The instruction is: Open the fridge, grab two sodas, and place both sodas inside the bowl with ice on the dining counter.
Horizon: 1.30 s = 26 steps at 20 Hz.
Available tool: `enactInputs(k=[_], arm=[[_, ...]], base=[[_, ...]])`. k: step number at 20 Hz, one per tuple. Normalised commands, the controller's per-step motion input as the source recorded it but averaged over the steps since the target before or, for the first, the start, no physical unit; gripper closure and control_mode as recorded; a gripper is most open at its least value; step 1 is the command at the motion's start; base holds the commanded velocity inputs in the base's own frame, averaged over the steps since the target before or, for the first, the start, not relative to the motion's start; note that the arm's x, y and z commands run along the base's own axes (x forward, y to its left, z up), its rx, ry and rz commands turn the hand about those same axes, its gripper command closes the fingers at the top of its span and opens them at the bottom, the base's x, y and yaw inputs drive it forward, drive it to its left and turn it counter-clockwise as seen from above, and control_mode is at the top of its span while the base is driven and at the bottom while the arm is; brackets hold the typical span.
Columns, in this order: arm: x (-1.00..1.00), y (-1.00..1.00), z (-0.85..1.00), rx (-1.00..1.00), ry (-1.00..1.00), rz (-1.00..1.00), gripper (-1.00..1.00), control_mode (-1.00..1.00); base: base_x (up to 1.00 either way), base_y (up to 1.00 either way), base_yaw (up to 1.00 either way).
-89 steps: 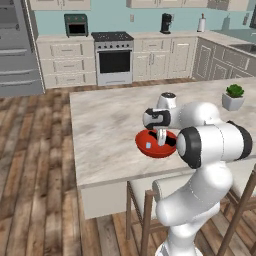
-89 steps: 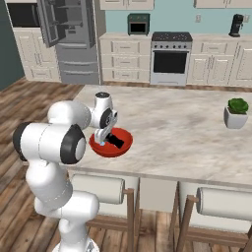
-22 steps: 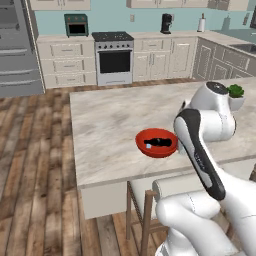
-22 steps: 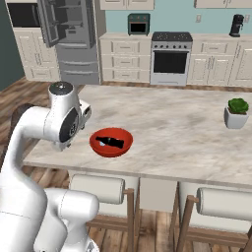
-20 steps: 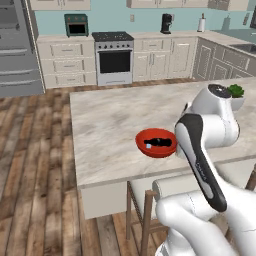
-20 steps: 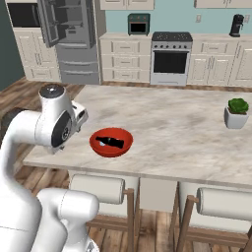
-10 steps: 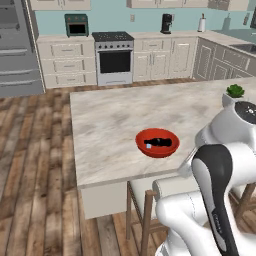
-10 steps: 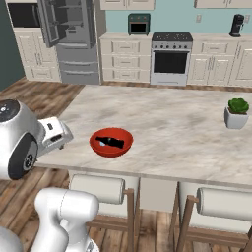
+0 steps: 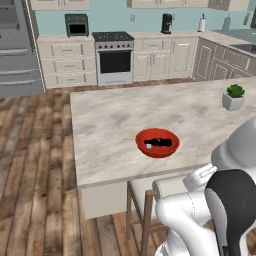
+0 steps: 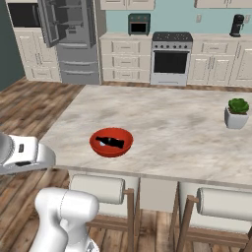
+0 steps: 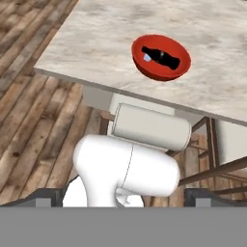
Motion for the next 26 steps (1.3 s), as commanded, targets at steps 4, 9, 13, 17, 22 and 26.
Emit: enactInputs(k=[4, 9, 13, 17, 22, 26], arm=[[-0.06, -0.01, -0.01, 0.00, 0.00, -0.04, -1.00, -1.00], [0.00, 0.00, -0.03, 0.00, 0.01, 0.00, -1.00, -1.00], [-0.08, 0.00, -0.07, 0.00, 0.00, 0.00, -1.00, 1.00], [0.00, 0.00, 0.00, 0.00, 0.00, 0.00, -1.00, 1.00], [0.00, 0.00, 0.00, 0.00, 0.00, 0.00, -1.00, 1.00], [0.00, 0.00, 0.00, 0.00, 0.00, 0.00, -1.00, 1.00]], base=[[0.00, 0.00, 0.00], [0.00, 0.00, 0.00], [-0.29, 0.10, 0.00], [-0.64, 0.84, -0.08], [-0.47, 1.00, -0.14], [-0.25, 1.00, -0.16]])
